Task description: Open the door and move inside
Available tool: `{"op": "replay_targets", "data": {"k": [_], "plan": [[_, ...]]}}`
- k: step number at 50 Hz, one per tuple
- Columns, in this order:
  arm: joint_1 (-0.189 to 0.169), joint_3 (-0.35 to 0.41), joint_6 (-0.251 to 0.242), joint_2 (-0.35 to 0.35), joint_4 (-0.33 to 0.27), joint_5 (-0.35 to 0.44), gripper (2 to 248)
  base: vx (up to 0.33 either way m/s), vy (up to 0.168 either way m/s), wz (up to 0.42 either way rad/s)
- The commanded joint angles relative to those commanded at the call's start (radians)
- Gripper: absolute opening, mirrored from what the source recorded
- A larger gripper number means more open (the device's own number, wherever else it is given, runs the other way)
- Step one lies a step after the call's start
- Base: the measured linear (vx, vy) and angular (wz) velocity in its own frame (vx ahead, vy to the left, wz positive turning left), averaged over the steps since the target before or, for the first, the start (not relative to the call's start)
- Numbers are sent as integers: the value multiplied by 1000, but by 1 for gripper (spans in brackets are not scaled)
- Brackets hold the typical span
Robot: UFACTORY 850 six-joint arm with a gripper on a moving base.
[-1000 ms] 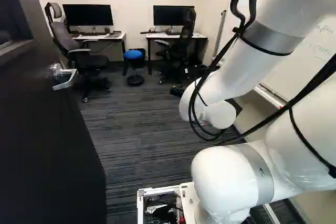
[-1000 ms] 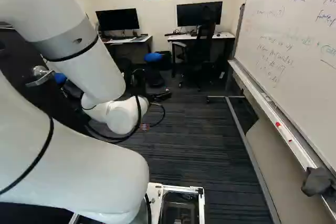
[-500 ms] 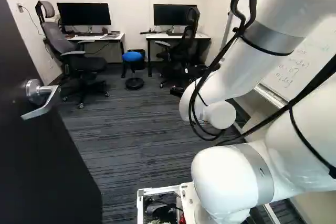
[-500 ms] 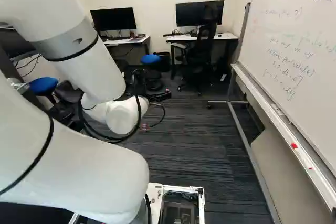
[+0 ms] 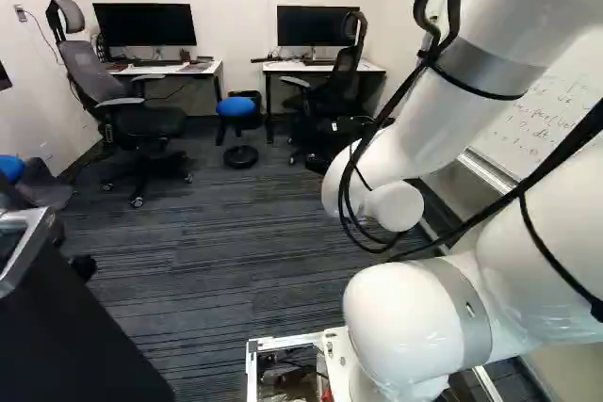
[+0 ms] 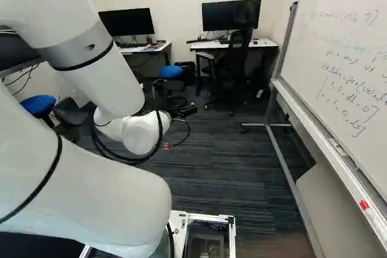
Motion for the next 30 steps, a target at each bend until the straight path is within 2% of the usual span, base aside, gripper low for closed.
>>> {"op": "replay_targets", "data": {"k": [30], "plan": [[0, 0, 0, 0, 0, 0, 247, 246, 9, 10]]}}
